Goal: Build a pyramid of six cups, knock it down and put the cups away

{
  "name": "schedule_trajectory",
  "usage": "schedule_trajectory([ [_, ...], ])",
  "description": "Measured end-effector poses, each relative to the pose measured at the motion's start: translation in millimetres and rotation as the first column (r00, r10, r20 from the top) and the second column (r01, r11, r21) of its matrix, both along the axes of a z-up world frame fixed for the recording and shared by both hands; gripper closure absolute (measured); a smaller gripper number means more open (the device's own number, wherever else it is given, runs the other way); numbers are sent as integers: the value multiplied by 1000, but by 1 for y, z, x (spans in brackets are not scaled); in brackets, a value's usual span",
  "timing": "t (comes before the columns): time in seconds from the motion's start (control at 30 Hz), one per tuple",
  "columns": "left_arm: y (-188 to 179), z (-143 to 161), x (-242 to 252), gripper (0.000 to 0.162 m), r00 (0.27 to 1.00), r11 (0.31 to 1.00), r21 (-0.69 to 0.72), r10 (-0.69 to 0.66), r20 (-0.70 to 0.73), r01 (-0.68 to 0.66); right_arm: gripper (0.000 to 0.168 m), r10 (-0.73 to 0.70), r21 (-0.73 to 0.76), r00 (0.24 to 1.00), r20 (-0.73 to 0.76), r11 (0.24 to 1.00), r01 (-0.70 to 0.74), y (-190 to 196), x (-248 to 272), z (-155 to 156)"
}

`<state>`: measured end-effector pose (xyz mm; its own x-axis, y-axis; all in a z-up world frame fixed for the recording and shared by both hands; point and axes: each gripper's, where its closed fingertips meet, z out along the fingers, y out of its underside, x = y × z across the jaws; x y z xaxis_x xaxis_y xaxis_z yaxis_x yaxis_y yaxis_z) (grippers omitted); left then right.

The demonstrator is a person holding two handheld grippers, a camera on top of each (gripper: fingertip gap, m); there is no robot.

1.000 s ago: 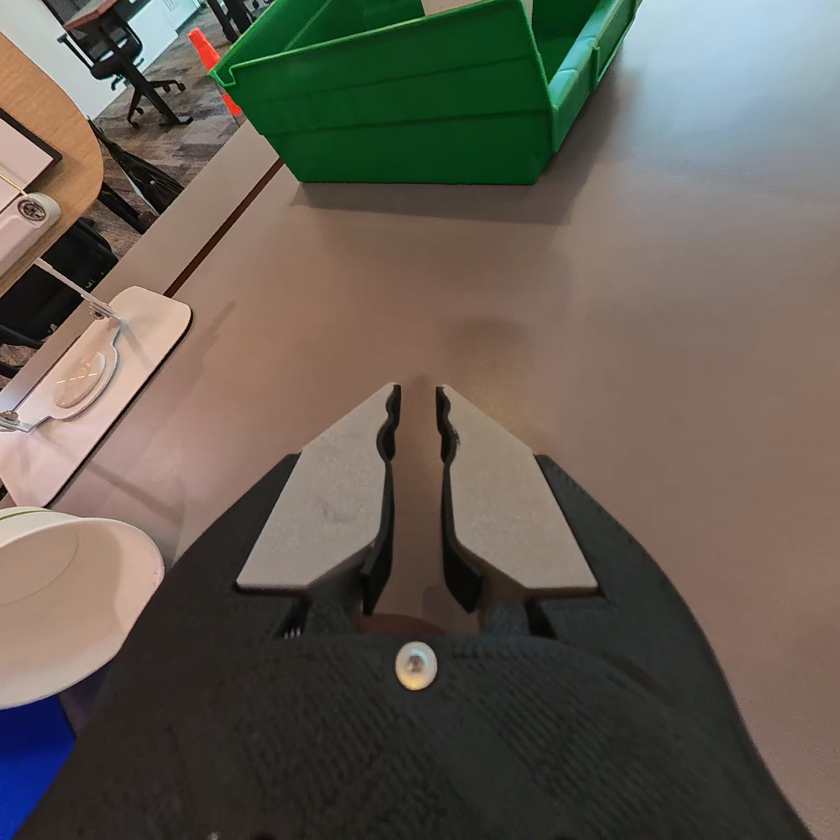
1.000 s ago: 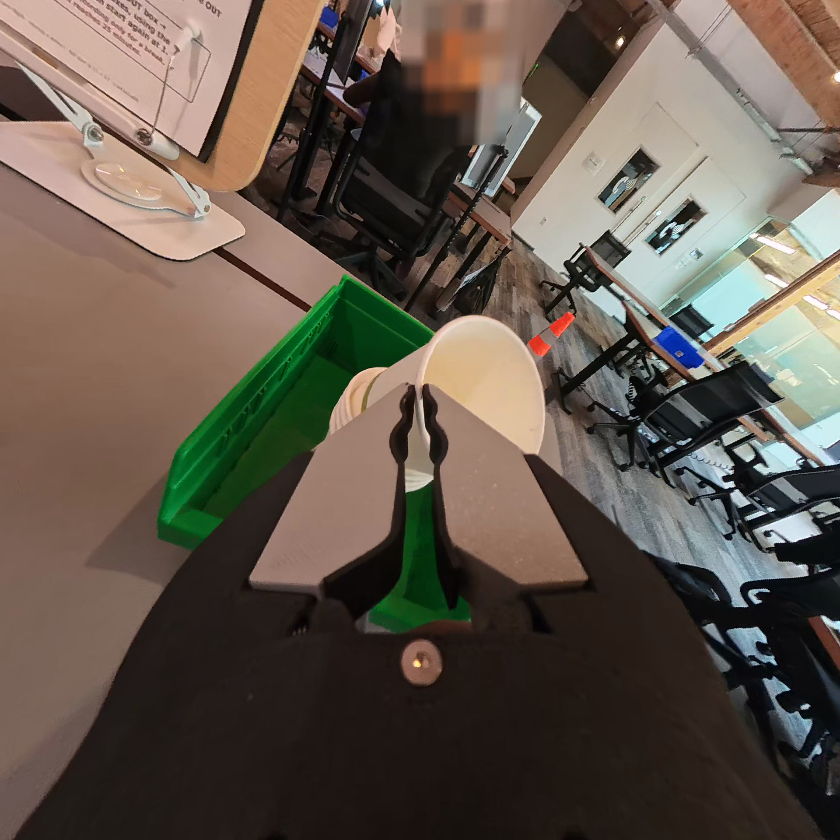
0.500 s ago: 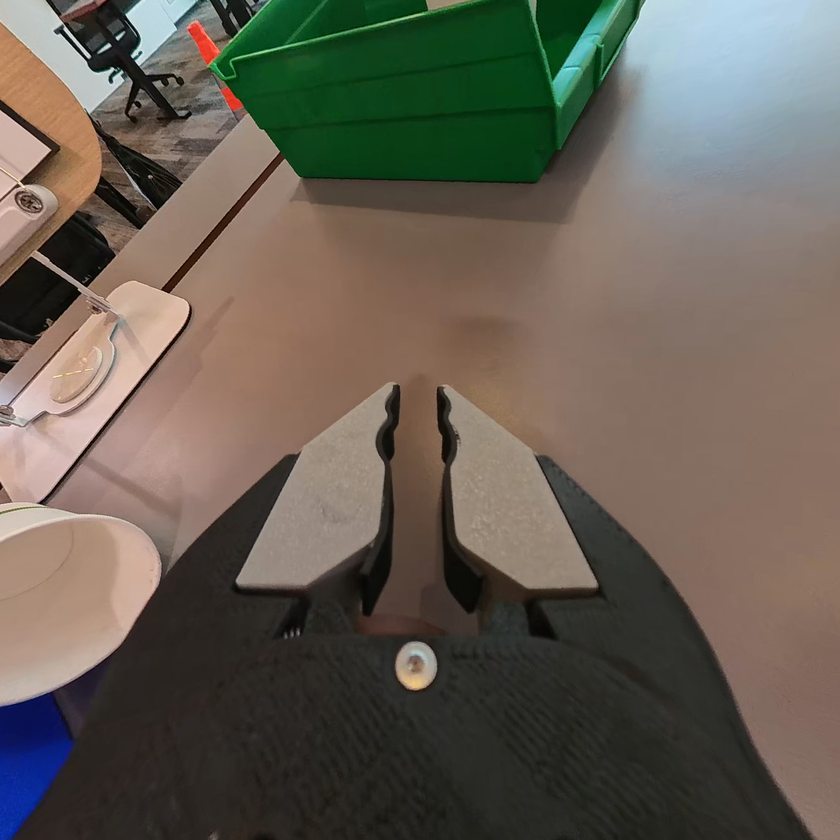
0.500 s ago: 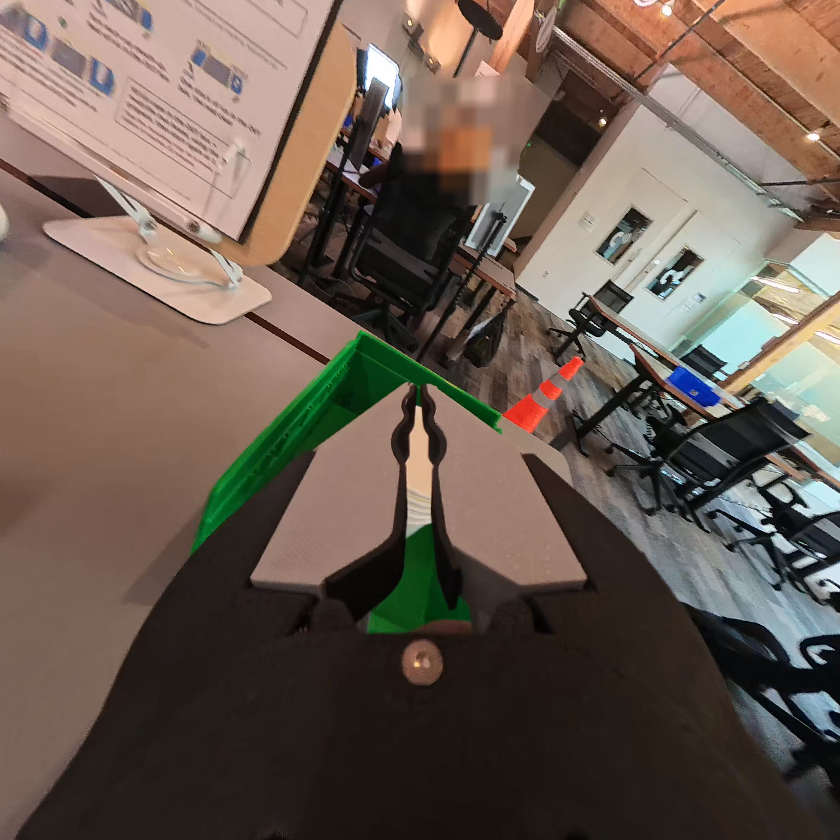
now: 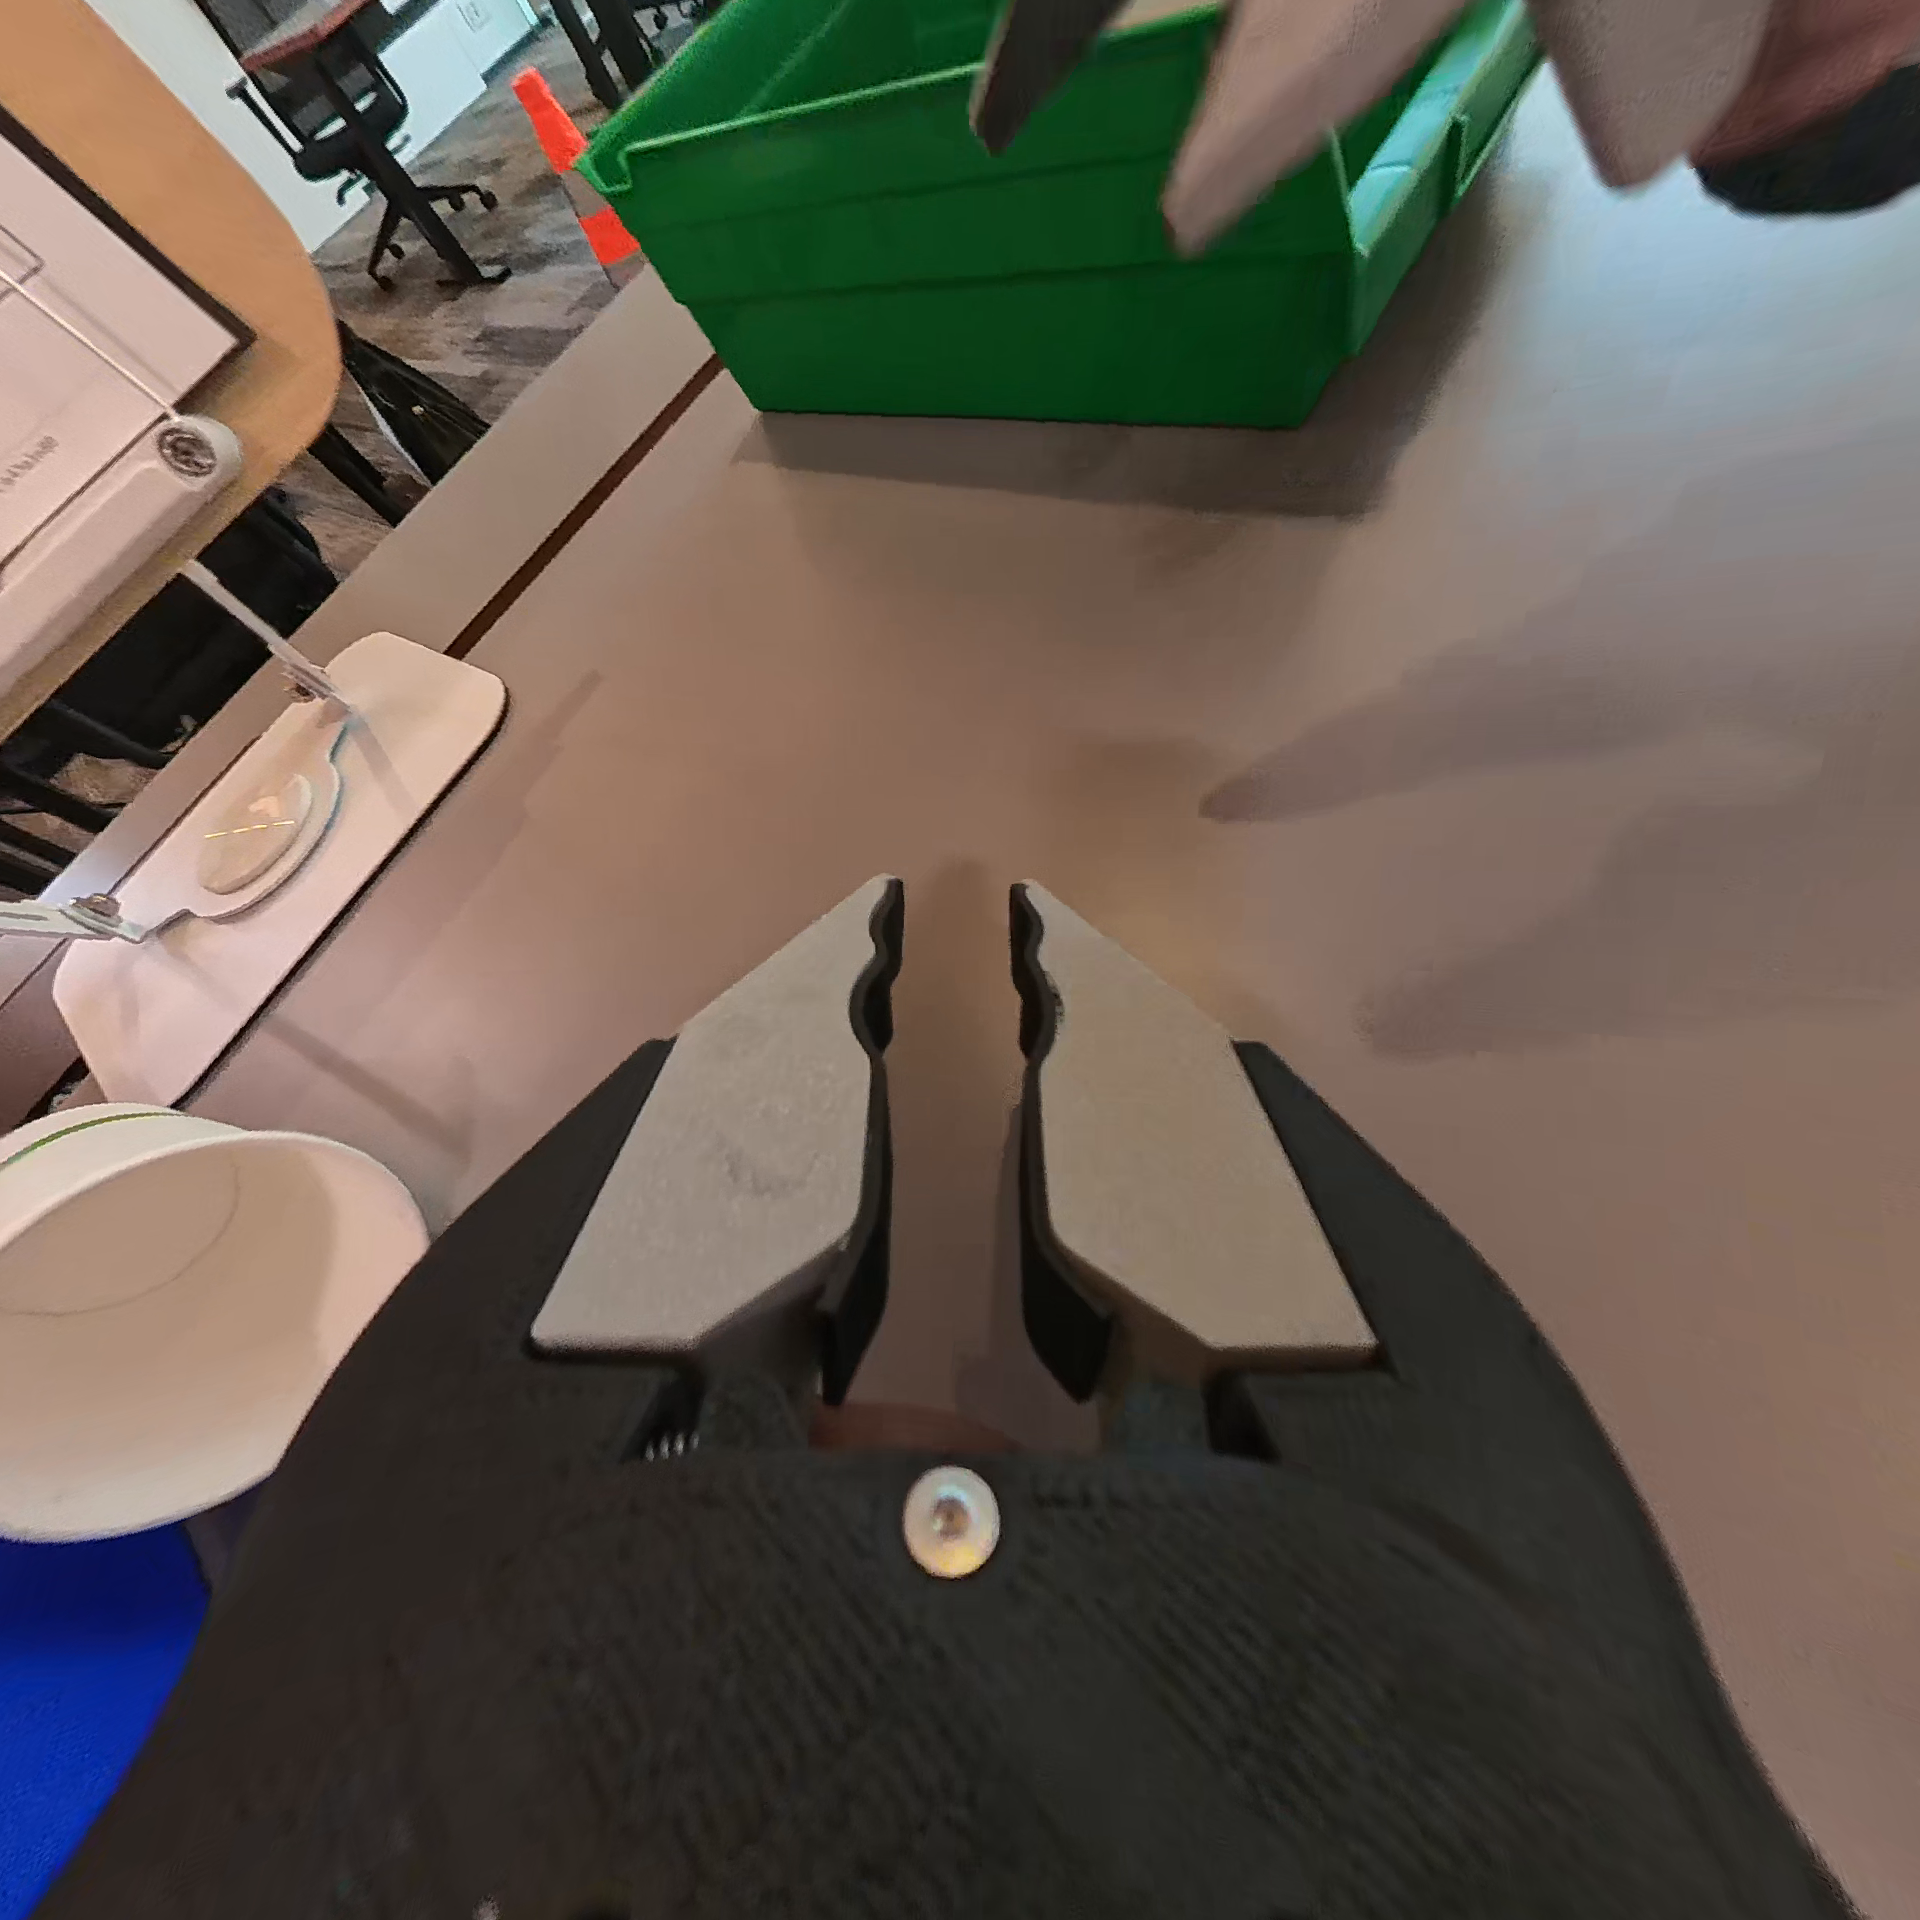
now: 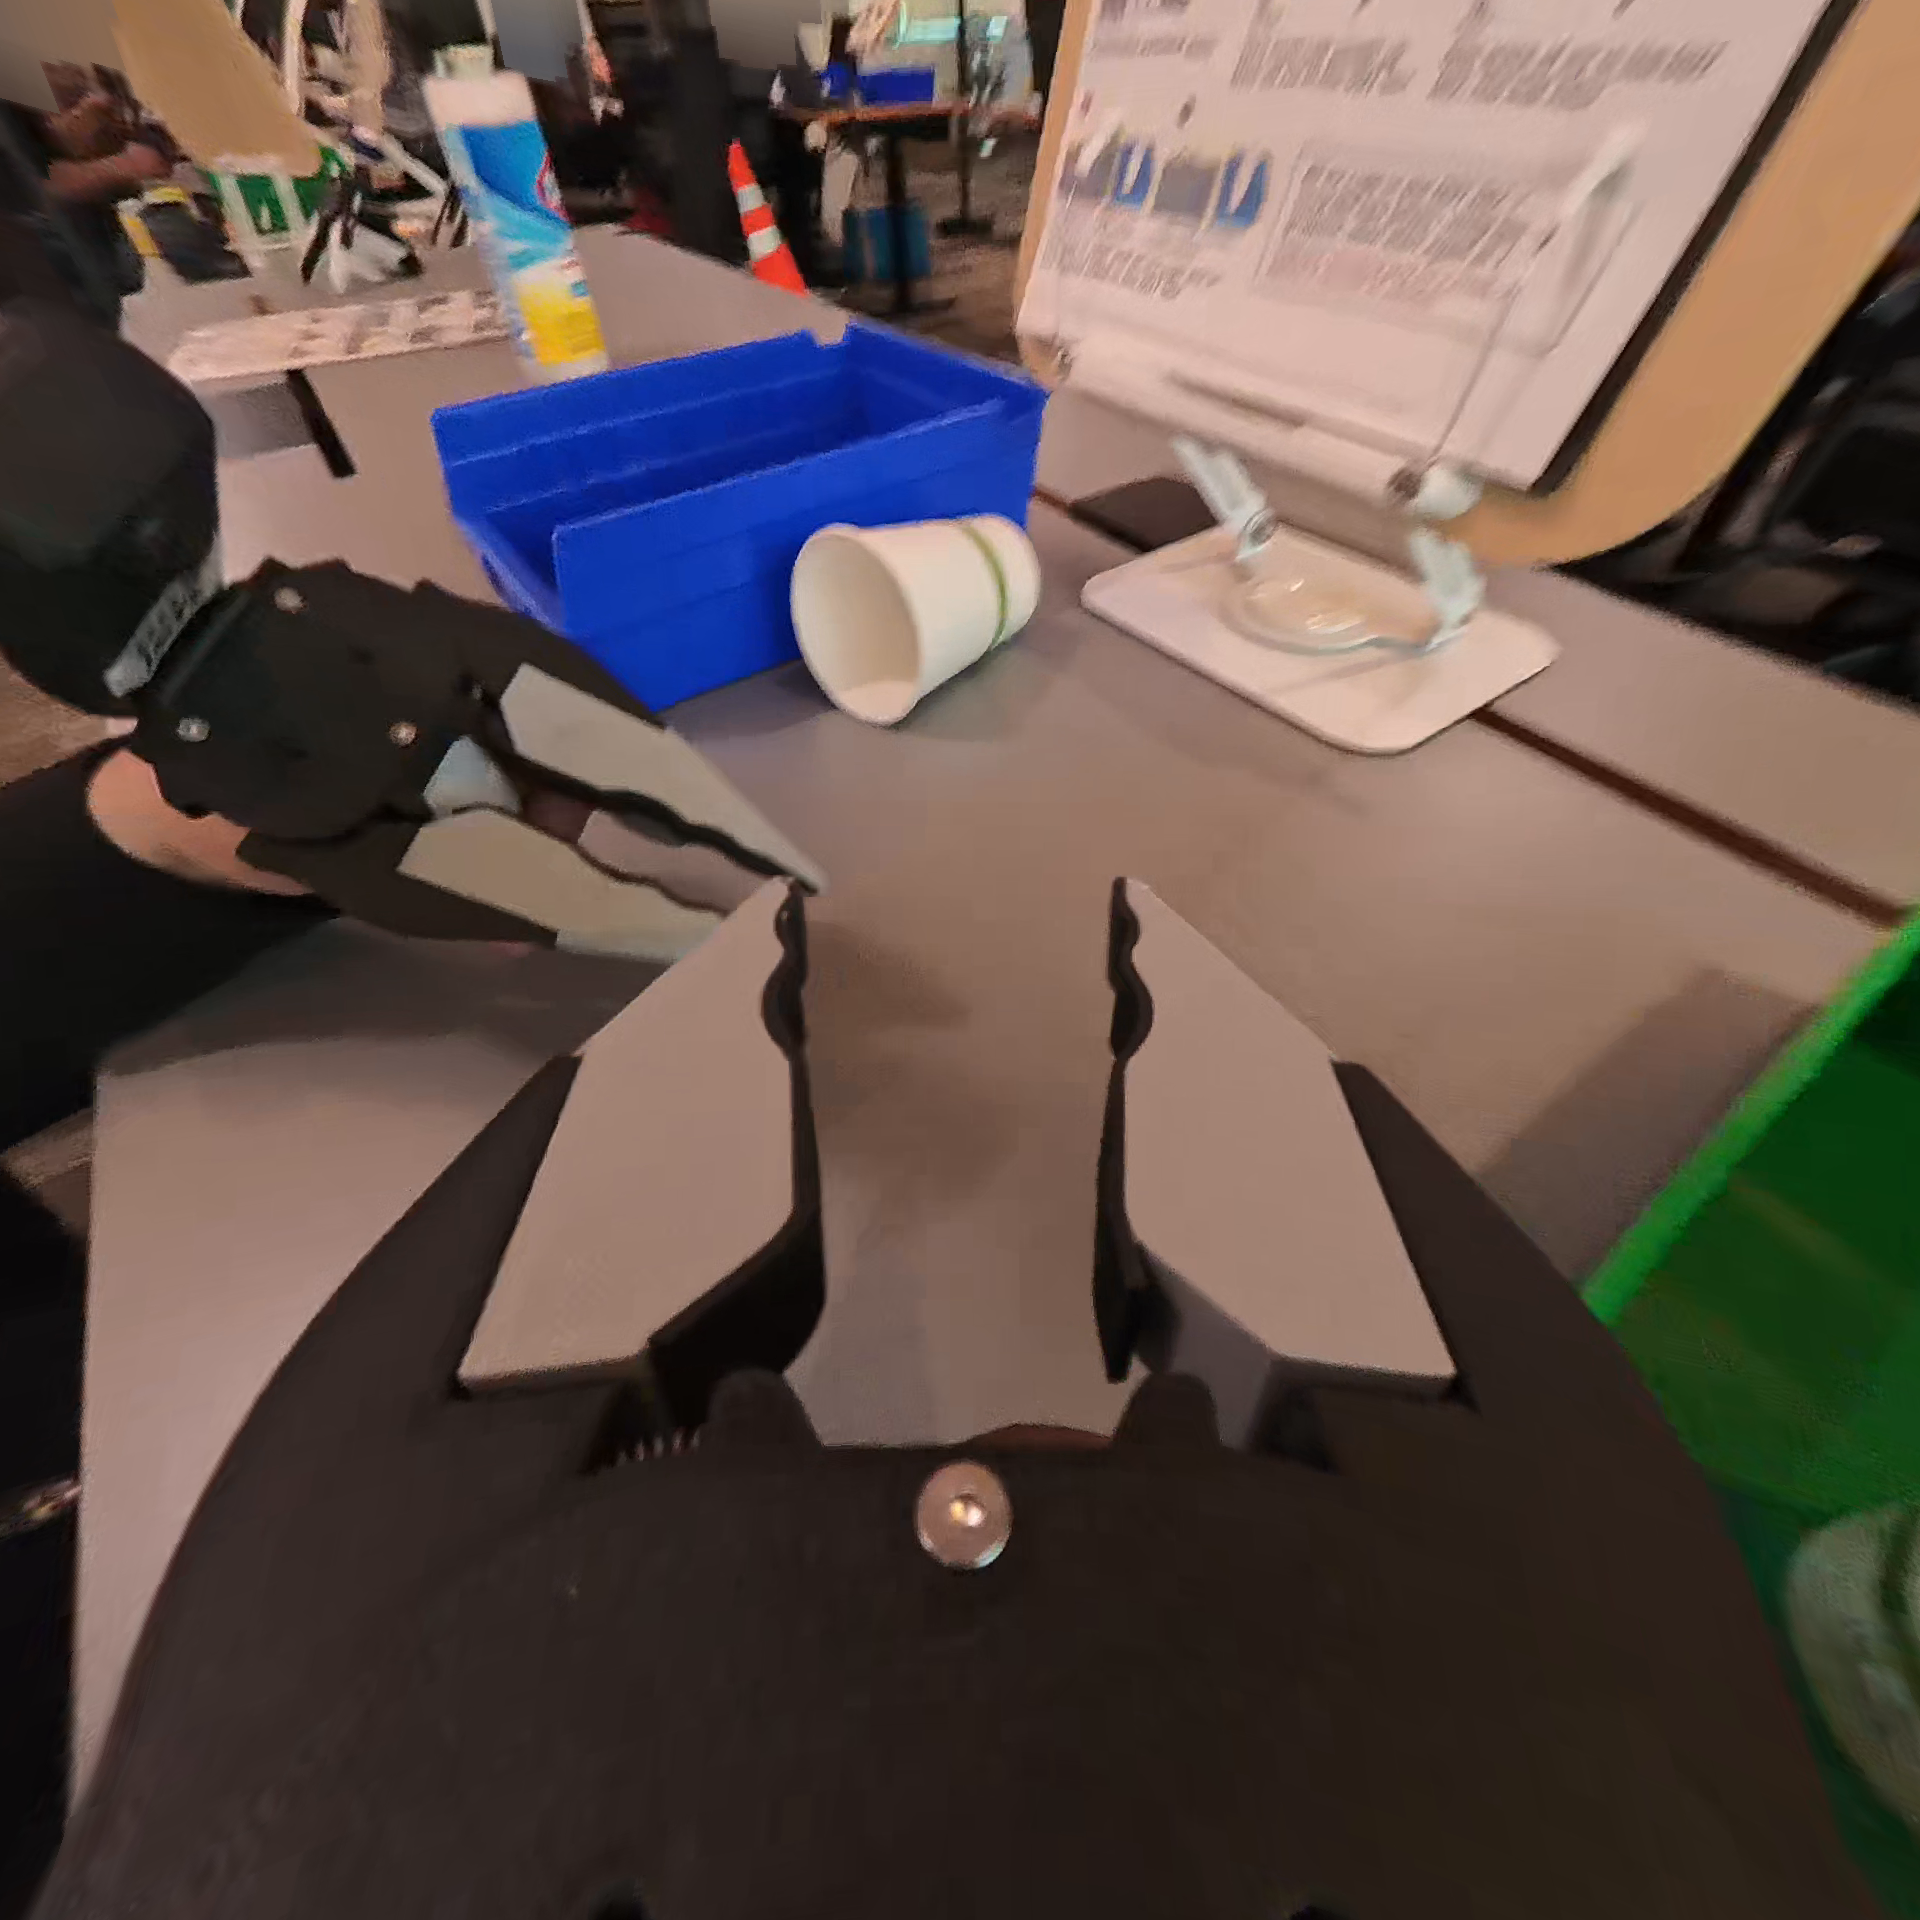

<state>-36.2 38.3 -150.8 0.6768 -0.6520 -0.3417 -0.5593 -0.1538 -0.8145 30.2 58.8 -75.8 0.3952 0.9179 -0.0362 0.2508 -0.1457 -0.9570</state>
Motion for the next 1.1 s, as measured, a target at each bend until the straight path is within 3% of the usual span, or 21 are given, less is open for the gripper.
schedule_trajectory([
  [0.03, 1, 2, -2, 144, 1000, 1000, 5, 8, 9, -8, 105, 13, -27, 1000, 22, 1000, -12, -3, -3, -6],
  [0.2, 11, 27, -18, 143, 994, 989, 116, 84, 64, -91, 107, -54, 47, 998, 31, 998, 53, 8, 2, -7],
  [0.37, 20, 71, -51, 135, 949, 939, 238, 187, 254, -249, 108, -13, -54, 999, -35, 998, 12, 5, 2, -7],
  [0.63, 34, 82, -108, 101, 874, 887, 190, 340, 348, -421, 109, -13, -47, 999, -34, 999, 12, 5, 2, -6],
  [0.8, 43, 65, -141, 102, 870, 847, 212, 452, 198, -488, 109, -8, -28, 1000, -7, 1000, 8, 3, -1, -10],
  [0.87, 46, 59, -156, 113, 855, 813, 277, 513, 74, -512, 109, -4, -32, 1000, -7, 999, 4, 3, -2, -11],
  [0.93, 48, 59, -167, 115, 816, 766, 382, 576, -51, -517, 109, 1, -39, 1000, -10, 999, -1, 2, -2, -11],
  [1.1, 55, 44, -158, 127, 818, 794, 371, 559, -136, -481, 109, 0, -43, 1000, -11, 999, 0, 2, -3, -12],
])
